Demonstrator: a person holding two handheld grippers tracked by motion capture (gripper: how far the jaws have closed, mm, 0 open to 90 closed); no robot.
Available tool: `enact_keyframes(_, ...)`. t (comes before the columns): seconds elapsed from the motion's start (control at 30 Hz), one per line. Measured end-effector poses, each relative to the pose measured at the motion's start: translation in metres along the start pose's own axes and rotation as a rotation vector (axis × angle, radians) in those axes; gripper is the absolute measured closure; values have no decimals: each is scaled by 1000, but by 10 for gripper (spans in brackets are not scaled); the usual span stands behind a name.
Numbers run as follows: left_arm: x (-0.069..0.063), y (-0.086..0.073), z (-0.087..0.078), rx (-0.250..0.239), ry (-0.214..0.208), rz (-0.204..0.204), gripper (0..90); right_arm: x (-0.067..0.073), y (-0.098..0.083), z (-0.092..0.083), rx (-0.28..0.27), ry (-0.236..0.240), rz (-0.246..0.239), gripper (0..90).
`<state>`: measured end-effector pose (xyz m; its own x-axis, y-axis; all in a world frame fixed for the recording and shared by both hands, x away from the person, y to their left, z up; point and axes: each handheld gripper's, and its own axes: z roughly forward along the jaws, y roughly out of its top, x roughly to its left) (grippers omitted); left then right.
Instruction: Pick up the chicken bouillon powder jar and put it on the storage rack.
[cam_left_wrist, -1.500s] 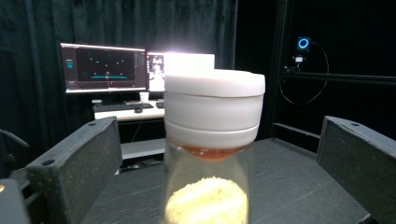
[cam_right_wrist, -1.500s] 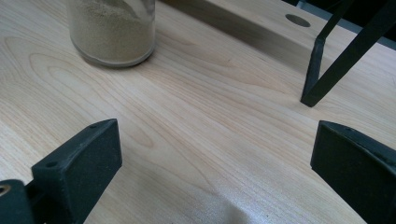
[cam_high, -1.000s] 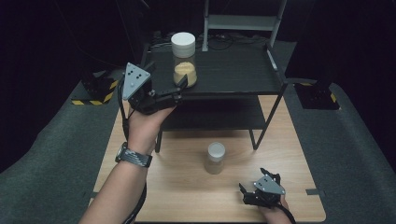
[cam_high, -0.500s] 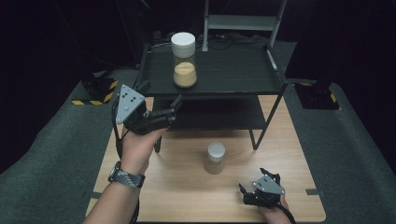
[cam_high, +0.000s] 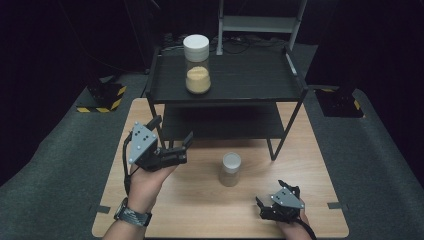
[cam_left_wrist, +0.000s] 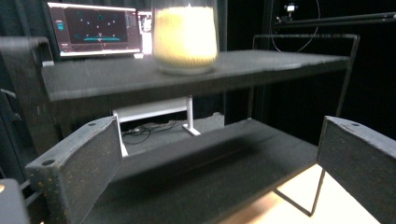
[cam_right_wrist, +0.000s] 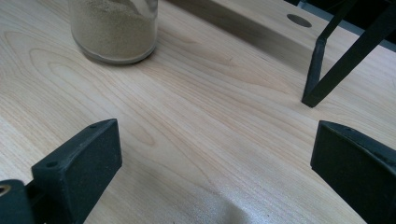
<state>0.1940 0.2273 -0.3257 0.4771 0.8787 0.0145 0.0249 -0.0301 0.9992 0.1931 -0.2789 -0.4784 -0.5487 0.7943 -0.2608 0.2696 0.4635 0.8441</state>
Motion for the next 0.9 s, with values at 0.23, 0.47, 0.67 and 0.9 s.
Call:
enact_keyframes(0.23, -5, -25, -9, 26, -2, 13, 3, 0, 0, 0, 0, -2, 1, 10)
enact_keyframes(0.47, -9, -55, -18, 86, -11, 23, 3, 0, 0, 0, 0, -3, 0, 10)
enact_keyframes(0.67, -12, -83, -23, 156, -29, 21, 3, 1, 0, 0, 2, -4, 0, 10)
enact_keyframes(0.9, -14, -110, -21, 239, -35, 23, 3, 1, 1, 0, 4, -7, -2, 10)
